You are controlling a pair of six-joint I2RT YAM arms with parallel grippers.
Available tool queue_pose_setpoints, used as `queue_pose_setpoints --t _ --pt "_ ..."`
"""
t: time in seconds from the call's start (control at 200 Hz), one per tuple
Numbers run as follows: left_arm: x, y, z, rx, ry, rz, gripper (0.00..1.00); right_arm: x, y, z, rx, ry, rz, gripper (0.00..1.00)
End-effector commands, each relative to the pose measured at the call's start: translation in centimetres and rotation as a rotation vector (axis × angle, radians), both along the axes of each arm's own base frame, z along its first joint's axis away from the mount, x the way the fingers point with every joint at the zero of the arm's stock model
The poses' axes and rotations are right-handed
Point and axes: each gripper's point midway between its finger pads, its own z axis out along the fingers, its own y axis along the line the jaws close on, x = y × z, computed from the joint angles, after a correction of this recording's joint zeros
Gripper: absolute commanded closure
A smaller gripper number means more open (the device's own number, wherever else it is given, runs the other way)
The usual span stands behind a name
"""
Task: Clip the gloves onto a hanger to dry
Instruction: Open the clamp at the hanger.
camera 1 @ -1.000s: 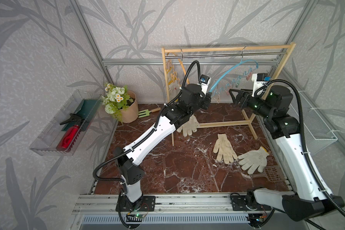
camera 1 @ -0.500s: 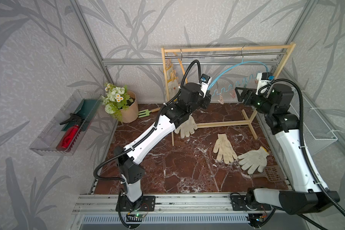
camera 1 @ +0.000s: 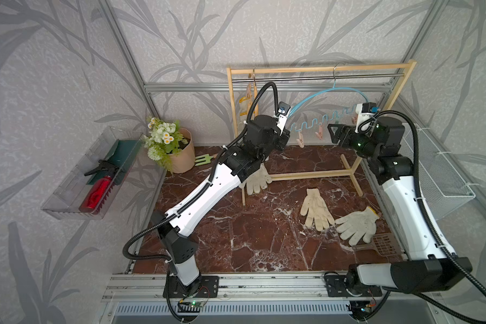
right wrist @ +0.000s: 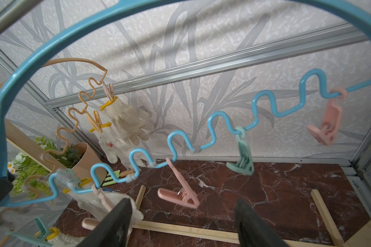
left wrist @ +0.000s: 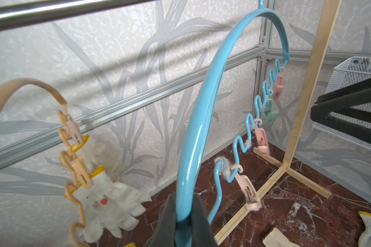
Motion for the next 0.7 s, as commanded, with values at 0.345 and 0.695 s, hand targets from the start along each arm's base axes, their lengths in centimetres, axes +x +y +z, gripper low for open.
queue_pose_setpoints --t 0.345,0.695 --pt "-0.4 2.7 2.2 0.021 -0.075 0.064 1.0 2.6 -3.2 2.2 -0.141 -0.13 -0.056 0.25" --pt "-0.2 2.6 2.4 0.028 -0.083 0.062 1.0 6.5 -6.5 0.0 -0.231 -0.081 -0.108 0.3"
